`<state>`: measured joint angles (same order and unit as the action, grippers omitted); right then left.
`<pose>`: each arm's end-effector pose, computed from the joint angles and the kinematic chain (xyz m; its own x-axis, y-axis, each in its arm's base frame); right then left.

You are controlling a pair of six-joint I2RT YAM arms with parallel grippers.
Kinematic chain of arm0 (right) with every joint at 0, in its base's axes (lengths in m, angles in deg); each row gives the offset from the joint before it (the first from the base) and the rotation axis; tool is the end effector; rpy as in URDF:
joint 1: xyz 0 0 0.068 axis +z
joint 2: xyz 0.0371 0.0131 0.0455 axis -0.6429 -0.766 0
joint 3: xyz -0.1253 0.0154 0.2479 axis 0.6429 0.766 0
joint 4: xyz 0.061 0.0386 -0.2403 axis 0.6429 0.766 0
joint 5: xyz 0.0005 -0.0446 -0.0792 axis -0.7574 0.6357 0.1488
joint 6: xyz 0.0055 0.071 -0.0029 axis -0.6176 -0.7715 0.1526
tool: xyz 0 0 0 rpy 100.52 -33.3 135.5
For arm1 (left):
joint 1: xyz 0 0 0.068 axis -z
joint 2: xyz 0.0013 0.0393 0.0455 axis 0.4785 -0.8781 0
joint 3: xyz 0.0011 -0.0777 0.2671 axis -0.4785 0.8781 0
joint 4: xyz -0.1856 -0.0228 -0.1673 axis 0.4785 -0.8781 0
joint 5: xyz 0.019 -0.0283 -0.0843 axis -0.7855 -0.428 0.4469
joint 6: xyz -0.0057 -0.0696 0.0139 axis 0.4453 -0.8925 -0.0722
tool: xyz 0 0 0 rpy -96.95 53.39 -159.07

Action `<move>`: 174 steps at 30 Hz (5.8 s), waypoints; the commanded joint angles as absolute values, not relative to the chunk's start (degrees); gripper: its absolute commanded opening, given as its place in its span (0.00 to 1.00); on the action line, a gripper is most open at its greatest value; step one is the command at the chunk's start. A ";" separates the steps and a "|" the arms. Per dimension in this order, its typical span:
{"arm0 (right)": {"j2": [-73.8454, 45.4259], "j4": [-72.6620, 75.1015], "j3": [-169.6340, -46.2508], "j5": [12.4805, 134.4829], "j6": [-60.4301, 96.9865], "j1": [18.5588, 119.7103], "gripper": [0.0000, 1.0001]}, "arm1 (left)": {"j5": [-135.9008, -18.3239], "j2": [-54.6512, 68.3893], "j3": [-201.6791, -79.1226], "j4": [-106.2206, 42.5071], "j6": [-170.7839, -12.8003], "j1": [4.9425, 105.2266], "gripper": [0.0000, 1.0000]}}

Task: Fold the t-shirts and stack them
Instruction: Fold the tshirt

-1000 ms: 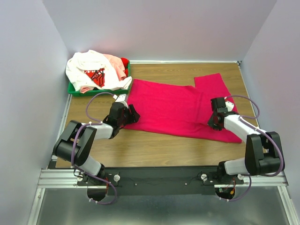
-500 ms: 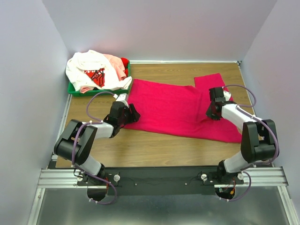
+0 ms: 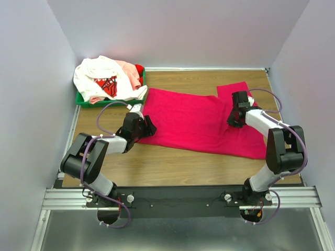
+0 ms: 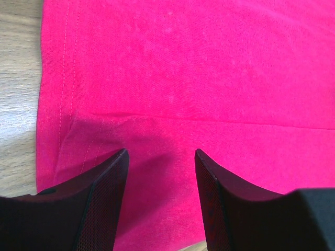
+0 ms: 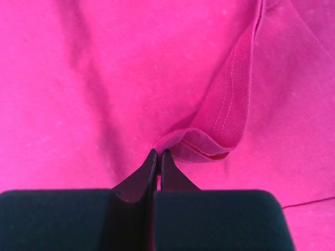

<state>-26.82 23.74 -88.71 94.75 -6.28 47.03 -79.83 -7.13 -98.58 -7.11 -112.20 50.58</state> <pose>0.3235 0.0260 0.1747 -0.7386 0.4187 -0.5283 0.4464 0.8911 0.0822 0.2767 -0.1179 0.1429 -0.6567 -0.3034 -0.6905 0.1187 0.8625 -0.4919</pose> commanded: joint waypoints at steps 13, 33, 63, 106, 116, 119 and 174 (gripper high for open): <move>-30.25 21.19 -93.21 87.63 -4.88 47.48 0.15 | -82.12 -7.99 -98.99 -10.84 -111.94 50.82 0.62; -23.83 18.91 -89.00 85.17 -4.88 47.48 0.81 | -81.70 -7.98 -111.81 -12.36 -110.45 54.86 0.62; -0.75 25.14 -61.76 85.08 -22.36 47.30 1.00 | -86.94 -9.14 -93.21 -5.75 -121.33 64.35 0.61; -49.37 23.21 -124.93 91.23 2.50 38.10 0.79 | -85.81 -8.86 -121.74 -21.38 -102.01 49.59 0.60; -63.45 23.30 -137.42 85.08 4.26 31.92 0.72 | -86.07 -15.28 -129.66 -26.49 -97.97 47.22 0.59; -65.31 23.48 -139.53 84.81 5.05 31.83 0.70 | -86.16 -16.34 -130.98 -27.02 -97.79 46.96 0.59; -70.76 23.83 -144.19 90.27 10.33 30.16 0.59 | -87.48 -16.52 -130.28 -28.78 -97.18 46.16 0.59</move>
